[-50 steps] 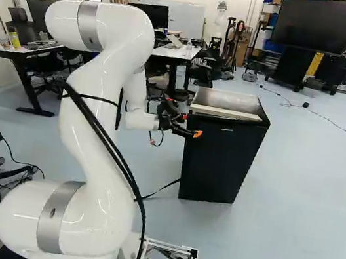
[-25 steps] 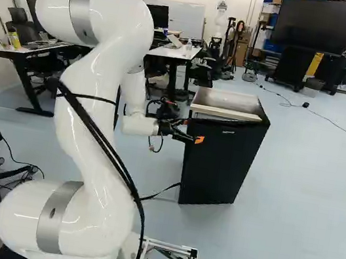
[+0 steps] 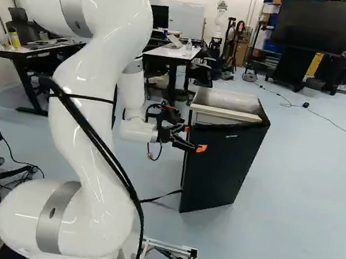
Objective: Open the fridge door
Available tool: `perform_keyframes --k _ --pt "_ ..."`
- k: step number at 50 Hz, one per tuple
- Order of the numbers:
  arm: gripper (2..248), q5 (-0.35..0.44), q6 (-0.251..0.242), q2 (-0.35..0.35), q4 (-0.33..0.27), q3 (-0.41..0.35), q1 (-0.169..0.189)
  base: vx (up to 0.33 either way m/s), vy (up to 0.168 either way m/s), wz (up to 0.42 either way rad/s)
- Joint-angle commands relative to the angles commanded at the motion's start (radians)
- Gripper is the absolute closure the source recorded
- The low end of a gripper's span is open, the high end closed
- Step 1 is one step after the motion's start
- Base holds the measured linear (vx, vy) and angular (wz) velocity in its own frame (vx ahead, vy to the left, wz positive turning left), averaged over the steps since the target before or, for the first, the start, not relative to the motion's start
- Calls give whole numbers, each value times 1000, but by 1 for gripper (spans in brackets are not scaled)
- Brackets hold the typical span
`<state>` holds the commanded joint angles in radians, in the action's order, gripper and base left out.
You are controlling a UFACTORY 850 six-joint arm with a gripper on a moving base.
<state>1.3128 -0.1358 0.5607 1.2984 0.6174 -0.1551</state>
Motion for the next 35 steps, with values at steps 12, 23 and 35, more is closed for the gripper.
perform_keyframes --k 12,23,35 --pt "3 0 0 -31 28 -59 7 0 0 0" --pt "3 0 0 -59 60 -111 15 0 0 0" --pt "3 0 0 -86 100 -166 25 0 0 0"
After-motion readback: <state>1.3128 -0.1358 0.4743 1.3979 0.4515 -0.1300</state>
